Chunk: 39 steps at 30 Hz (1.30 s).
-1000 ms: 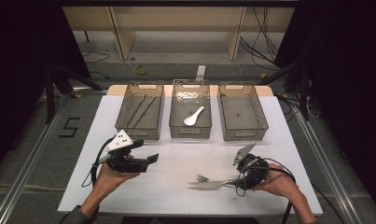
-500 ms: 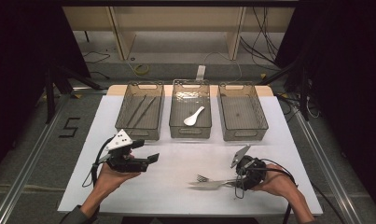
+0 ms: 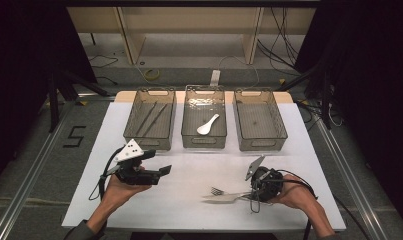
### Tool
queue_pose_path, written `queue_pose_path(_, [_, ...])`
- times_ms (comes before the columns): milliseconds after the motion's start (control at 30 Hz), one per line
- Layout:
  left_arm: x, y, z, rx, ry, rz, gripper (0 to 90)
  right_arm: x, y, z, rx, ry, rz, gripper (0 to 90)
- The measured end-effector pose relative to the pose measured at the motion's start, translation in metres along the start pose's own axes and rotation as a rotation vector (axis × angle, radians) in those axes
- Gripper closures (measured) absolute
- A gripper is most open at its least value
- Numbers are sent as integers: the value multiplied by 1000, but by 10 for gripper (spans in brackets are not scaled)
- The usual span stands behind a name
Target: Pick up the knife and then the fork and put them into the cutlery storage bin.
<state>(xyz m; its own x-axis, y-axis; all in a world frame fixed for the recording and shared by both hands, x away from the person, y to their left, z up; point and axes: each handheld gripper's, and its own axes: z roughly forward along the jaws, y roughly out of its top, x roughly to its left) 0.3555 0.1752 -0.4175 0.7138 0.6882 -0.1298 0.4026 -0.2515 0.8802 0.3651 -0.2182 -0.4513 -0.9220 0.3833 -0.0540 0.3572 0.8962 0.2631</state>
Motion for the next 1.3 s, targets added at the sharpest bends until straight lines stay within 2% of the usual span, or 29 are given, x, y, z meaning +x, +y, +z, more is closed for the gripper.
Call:
queue_pose_path(33, [0,0,0,1,0,1,183,1,1,-1,7,6,14,667])
queue_pose_path(167, [-1,0,1,3,-1,-1,183,0,2,0,11,-2,-20,665])
queue_pose_path(200, [0,0,1,4,-1,1,183,1,3,0,19,6,-2,664])
queue_pose_path(267, [0,0,1,8,-2,2,183,0,3,1,10,7,-17,660])
queue_pose_path(367, [-1,0,2,9,-4,0,184,-1,4,3,16,31,-3,650])
queue_pose_path(400, [-1,0,2,10,-4,1,184,-1,5,6,34,24,-24,643])
queue_pose_path(500, [-2,0,2,11,-4,6,184,0,9,7,64,18,-33,648])
queue_pose_path(1067, [-1,1,2,12,-5,11,186,7,12,7,76,3,-53,723])
queue_pose_path(1300, [-2,1,2,12,-4,13,187,10,13,7,87,-7,-108,764])
